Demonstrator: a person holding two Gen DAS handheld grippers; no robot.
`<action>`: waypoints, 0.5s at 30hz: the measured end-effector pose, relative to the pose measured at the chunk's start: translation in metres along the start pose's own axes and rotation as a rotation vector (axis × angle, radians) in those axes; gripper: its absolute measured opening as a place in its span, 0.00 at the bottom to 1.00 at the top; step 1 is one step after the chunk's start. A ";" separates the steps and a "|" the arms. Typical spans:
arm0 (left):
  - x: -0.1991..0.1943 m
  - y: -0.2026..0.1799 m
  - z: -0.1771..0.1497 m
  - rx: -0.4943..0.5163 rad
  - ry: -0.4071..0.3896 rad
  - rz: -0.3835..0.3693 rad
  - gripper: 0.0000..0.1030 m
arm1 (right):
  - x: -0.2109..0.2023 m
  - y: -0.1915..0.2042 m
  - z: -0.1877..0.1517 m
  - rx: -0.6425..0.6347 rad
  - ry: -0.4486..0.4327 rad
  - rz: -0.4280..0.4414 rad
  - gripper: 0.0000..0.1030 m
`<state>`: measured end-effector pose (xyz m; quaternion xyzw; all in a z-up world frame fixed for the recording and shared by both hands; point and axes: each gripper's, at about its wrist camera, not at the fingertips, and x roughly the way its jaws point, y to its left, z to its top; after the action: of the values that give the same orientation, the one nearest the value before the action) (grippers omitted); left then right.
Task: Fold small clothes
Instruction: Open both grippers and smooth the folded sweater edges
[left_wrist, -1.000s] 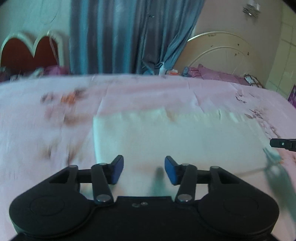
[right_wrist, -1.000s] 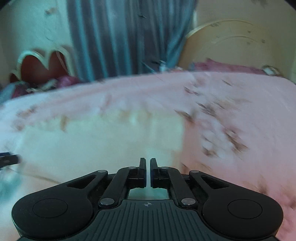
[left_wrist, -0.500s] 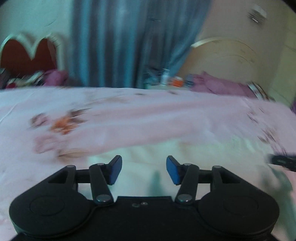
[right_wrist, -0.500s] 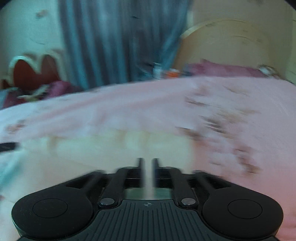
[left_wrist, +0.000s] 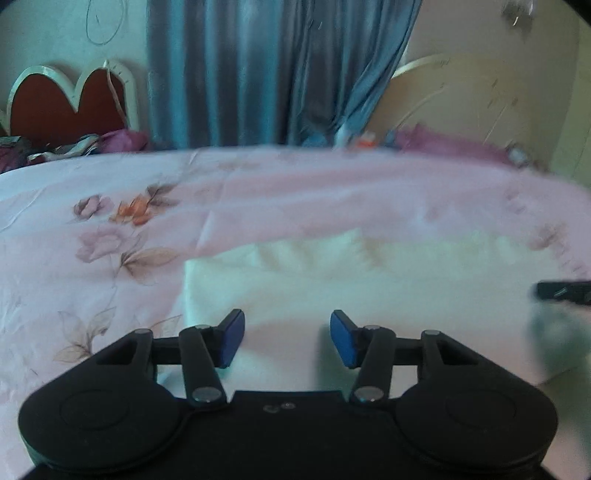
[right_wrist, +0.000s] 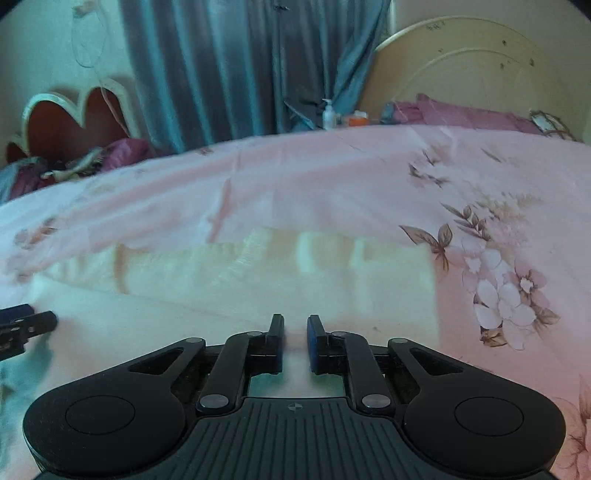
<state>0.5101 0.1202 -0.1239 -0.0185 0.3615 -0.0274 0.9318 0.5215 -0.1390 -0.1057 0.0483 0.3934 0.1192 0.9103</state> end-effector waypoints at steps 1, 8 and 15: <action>-0.010 -0.009 -0.002 0.018 -0.022 -0.020 0.50 | -0.006 0.013 -0.002 -0.022 -0.009 0.037 0.13; -0.030 -0.049 -0.033 0.084 0.014 -0.057 0.50 | -0.012 0.064 -0.038 -0.119 0.060 0.173 0.13; -0.022 -0.032 -0.043 0.053 0.042 -0.046 0.50 | -0.004 0.064 -0.047 -0.191 0.026 0.116 0.35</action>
<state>0.4642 0.0893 -0.1389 -0.0017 0.3795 -0.0585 0.9233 0.4731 -0.0790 -0.1233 -0.0175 0.3887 0.2090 0.8972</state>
